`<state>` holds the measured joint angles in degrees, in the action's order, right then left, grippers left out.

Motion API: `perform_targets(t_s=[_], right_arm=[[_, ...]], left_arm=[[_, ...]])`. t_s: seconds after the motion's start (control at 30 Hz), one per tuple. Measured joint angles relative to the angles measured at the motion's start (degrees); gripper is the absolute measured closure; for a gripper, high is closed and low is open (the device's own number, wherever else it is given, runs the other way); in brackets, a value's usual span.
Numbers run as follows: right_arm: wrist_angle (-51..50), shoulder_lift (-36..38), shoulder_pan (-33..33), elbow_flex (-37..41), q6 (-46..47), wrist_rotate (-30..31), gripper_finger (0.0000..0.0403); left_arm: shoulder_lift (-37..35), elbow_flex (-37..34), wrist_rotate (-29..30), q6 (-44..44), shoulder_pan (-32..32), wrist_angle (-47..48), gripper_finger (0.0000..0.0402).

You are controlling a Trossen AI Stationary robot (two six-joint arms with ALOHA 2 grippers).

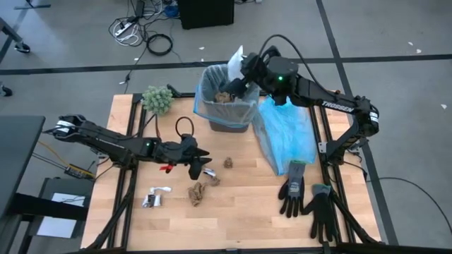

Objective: Place trash/remove bag and relplace
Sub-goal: Put the white napkin into the trash bin, then put the brown napkin into the trash bin

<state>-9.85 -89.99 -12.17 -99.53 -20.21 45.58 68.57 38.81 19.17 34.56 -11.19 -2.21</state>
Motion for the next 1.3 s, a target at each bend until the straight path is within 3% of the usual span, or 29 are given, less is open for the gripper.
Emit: perform_targets(t_s=[0.1,0.23,0.4,0.53,0.73,0.93,1.03,1.13,1.23,1.3], right_arm=[[-3.65,-0.6,-0.05,0.01,4.49,0.53,0.0403],[-10.21,-0.77,0.78,0.07,12.21,-0.94,0.0403],[-16.19,-0.86,0.5,0.04,21.45,-15.54,0.0403],[-15.57,-0.83,-0.51,0.04,24.82,-20.86,0.0393],[-16.39,-0.81,-3.9,0.04,31.11,-29.07,0.0307],[-15.36,-0.54,-4.91,0.04,32.23,-28.88,0.0199],[-11.97,0.14,-4.3,0.04,31.91,-29.61,0.017],[-11.03,0.7,-2.64,-0.02,29.62,-35.18,0.0165],[-13.99,0.56,-0.13,-0.02,26.46,-42.17,0.0174],[-15.71,0.19,2.33,0.36,22.75,-43.54,0.0181]], left_arm=[[0.76,-0.02,4.82,5.2,0.04,1.27,0.0236],[1.25,-0.02,5.17,9.13,0.75,1.84,0.0236],[1.23,-0.02,4.51,7.32,1.12,1.79,0.0234],[1.23,-0.02,4.39,3.78,1.14,2.41,0.0229],[1.23,-0.02,2.68,3.47,1.5,1.75,0.0228],[1.23,-0.02,2.34,6.11,3.71,1.63,0.0228],[1.23,-0.02,1.12,5.82,4.58,1.74,0.0229],[1.52,-0.02,0.92,0.61,4.58,1.99,0.0229],[2.22,-0.02,0.93,-11.3,4.03,3.33,0.0229],[2.76,-0.02,0.81,-17.69,3.63,4.39,0.0229]])
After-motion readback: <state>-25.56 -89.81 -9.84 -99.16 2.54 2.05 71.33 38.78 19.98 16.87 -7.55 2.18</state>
